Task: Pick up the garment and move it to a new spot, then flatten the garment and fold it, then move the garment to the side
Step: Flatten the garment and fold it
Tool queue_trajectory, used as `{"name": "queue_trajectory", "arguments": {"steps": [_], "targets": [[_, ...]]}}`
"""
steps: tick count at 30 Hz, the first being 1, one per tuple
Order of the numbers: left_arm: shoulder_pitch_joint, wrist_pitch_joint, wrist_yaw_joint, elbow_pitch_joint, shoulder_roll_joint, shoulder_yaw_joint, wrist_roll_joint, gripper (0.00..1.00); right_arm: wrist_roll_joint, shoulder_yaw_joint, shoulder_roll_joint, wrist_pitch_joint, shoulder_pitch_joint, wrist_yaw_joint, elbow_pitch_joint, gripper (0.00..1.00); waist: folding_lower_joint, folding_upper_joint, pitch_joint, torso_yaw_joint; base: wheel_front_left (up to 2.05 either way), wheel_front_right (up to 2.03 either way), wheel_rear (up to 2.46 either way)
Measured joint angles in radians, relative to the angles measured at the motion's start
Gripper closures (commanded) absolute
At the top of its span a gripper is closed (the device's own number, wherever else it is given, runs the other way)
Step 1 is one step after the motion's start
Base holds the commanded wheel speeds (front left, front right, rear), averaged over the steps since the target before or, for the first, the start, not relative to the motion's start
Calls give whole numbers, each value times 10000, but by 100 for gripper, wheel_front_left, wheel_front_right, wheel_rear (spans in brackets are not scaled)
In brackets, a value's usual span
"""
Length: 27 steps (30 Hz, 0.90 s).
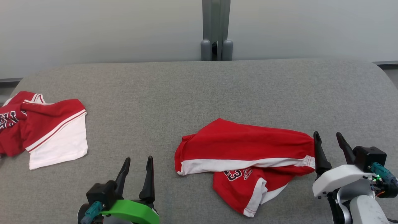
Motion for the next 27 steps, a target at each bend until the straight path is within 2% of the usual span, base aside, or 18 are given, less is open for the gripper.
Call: {"name": "queue_trajectory", "arguments": {"steps": [7, 19, 27], "targets": [[50, 0, 81, -77, -2, -98, -102, 0, -146, 224, 82, -207, 538, 0, -552, 0, 0, 0, -168, -81, 0, 0, 0], [129, 0, 86, -77, -2, -102, -127, 0, 186, 543, 100, -458, 839, 0, -290, 0, 0, 0, -271, -94, 0, 0, 0], [103, 119, -77, 416, -2, -589, -58, 0, 59, 447, 98, -433, 825, 0, -263, 0, 0, 0, -209, -148, 0, 0, 0]]}}
